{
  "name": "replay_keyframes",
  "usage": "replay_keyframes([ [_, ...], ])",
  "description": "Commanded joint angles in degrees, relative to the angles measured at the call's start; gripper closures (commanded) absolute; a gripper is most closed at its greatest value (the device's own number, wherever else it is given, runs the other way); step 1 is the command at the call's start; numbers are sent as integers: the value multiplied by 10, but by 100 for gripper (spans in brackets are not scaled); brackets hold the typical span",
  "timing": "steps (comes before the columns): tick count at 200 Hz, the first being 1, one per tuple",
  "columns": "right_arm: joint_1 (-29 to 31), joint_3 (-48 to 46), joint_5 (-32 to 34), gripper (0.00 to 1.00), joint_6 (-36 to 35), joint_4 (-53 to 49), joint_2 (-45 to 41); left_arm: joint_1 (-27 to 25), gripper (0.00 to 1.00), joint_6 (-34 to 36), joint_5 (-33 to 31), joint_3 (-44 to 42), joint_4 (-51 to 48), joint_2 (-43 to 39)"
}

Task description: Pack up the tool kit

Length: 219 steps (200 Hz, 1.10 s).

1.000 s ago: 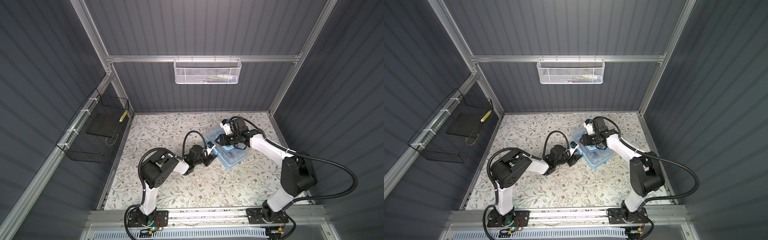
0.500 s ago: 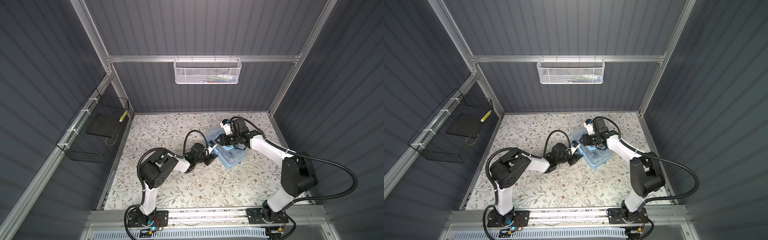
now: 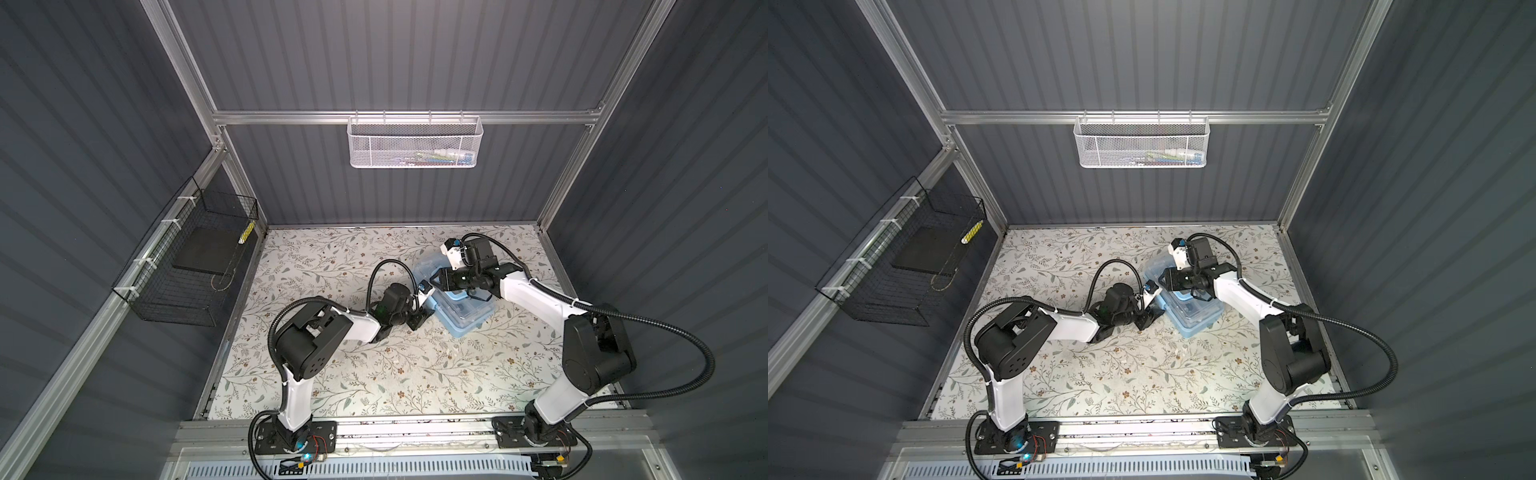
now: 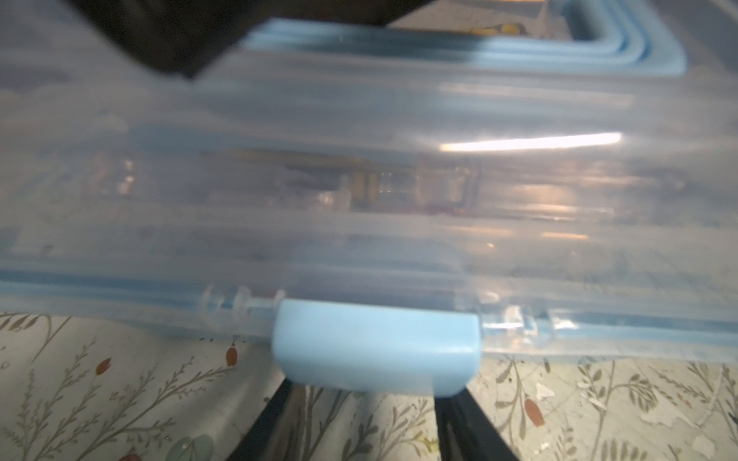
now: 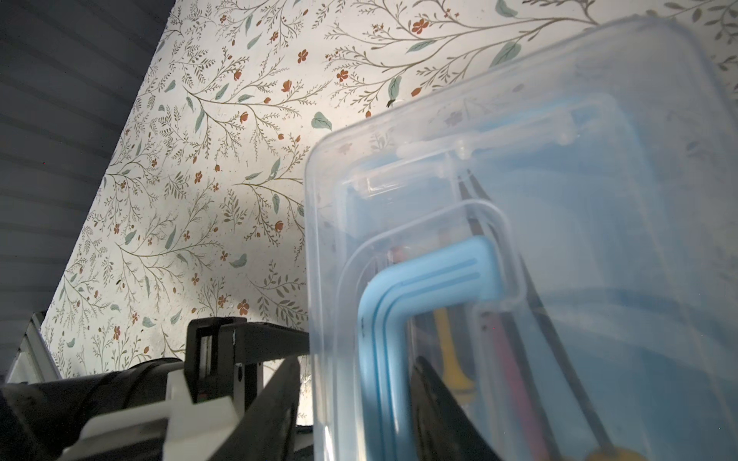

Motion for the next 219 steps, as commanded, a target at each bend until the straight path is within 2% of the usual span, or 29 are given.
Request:
replay_keyframes([
  [1, 10, -42, -18, 52, 15, -102, 35, 5, 59, 12, -14, 30, 6, -27],
  [43, 8, -48, -7, 54, 35, -101, 34, 5, 59, 15, -15, 43, -20, -31],
  [69, 4, -47, -7, 72, 54, -104, 28, 5, 59, 15, -15, 44, -26, -34],
  [81, 4, -41, 2, 77, 49, -116, 28, 5, 60, 15, -15, 44, -26, -36],
  [219, 3, -39, 10, 83, 32, -127, 25, 5, 60, 23, -17, 62, -75, -50],
])
